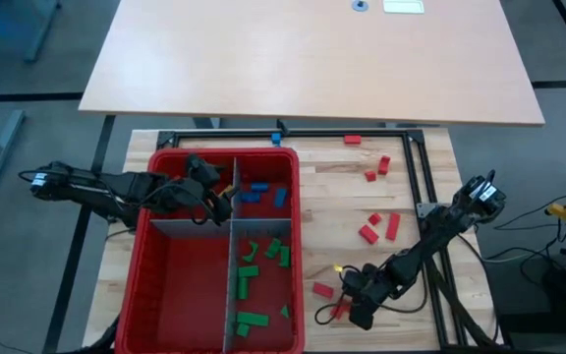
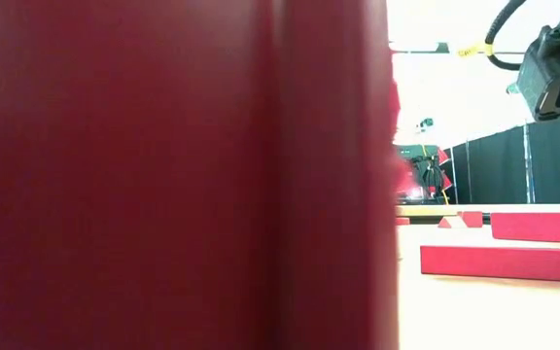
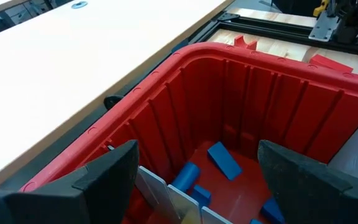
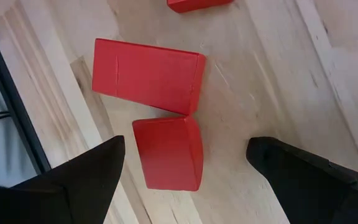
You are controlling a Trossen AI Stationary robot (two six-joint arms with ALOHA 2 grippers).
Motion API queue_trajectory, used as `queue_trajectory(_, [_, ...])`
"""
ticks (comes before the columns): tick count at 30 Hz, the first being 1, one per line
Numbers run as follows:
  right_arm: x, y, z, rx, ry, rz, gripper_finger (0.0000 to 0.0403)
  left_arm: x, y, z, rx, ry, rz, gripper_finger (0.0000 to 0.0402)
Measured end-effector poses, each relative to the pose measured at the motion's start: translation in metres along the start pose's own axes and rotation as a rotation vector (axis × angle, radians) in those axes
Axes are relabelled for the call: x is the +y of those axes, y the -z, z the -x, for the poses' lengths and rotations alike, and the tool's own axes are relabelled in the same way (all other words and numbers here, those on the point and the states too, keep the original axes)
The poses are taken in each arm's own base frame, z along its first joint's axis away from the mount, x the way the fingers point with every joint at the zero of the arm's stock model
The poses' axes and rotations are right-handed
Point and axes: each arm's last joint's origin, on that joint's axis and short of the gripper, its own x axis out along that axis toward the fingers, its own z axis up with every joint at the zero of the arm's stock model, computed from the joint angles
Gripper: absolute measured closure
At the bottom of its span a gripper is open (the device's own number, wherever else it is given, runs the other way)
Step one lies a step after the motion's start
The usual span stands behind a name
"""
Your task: Sort blocks
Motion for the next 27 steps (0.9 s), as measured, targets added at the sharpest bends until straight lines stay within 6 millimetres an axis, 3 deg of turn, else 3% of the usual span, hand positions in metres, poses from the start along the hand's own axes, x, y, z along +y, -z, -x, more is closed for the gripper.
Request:
queue_trajectory(7, [-0.0008,0.0,-0.0007,-0.028,0.018,0.024,0.0064,0.0,0.0,0.0,0.001,0.001,0.0,0.0087])
queue_trajectory(19, [-0.0045,-0.0001,-0.0019,-0.049,0.054,0.026,0.0201,-0.0002,0.0001,0.0,0.003,0.008,0.0,0.0087])
queue_trajectory(25, [-0.0037,-0.001,-0.0003,-0.057,0.055,0.046,0.029,-0.0003,0.0001,0.0,0.004,0.012,0.0,0.0087])
queue_trajectory(27, [-0.0031,-0.0012,0.0015,-0.058,0.055,0.063,0.0293,-0.0005,0.0,0.0001,0.005,0.018,0.001,0.0087])
